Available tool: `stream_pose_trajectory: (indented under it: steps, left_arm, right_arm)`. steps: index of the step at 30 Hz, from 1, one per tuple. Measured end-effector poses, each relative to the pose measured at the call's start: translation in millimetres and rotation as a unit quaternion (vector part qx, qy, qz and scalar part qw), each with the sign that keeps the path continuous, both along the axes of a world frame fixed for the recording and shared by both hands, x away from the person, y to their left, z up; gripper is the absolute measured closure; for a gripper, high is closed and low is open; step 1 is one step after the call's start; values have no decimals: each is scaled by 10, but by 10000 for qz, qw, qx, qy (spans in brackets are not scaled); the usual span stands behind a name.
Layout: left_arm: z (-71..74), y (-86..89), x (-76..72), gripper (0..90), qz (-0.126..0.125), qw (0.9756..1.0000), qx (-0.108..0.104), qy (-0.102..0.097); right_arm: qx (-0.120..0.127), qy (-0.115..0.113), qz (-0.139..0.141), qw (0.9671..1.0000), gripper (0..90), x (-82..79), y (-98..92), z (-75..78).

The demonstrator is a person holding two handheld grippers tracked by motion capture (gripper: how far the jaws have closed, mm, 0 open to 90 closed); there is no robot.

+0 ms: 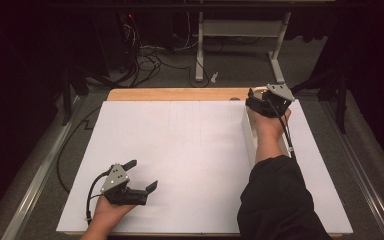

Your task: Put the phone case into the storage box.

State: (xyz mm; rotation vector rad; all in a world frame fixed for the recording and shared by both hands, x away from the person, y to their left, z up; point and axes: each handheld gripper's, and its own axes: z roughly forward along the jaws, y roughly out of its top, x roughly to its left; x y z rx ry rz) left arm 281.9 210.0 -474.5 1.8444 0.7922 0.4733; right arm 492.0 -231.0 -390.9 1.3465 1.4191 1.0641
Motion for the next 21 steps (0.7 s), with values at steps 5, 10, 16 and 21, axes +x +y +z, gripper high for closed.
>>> stream_pose_trajectory:
  steps: [5,10,16,21]
  left_arm:
    - [5,6,-5,1,-13,10000,-46,-44]
    - [4,7,-9,1,-12,10000,-48,-53]
    - [5,14,-11,0,11,10000,-35,-54]
    - [6,9,-15,1,19,10000,-35,-56]
  right_arm:
    - [-81,23,21,10000,97,22,31,2]
    - [-81,29,41,10000,97,46,31,4]
    - [-63,14,52,10000,96,81,26,-2]
    - [-137,43,82,9999,96,98,42,3]
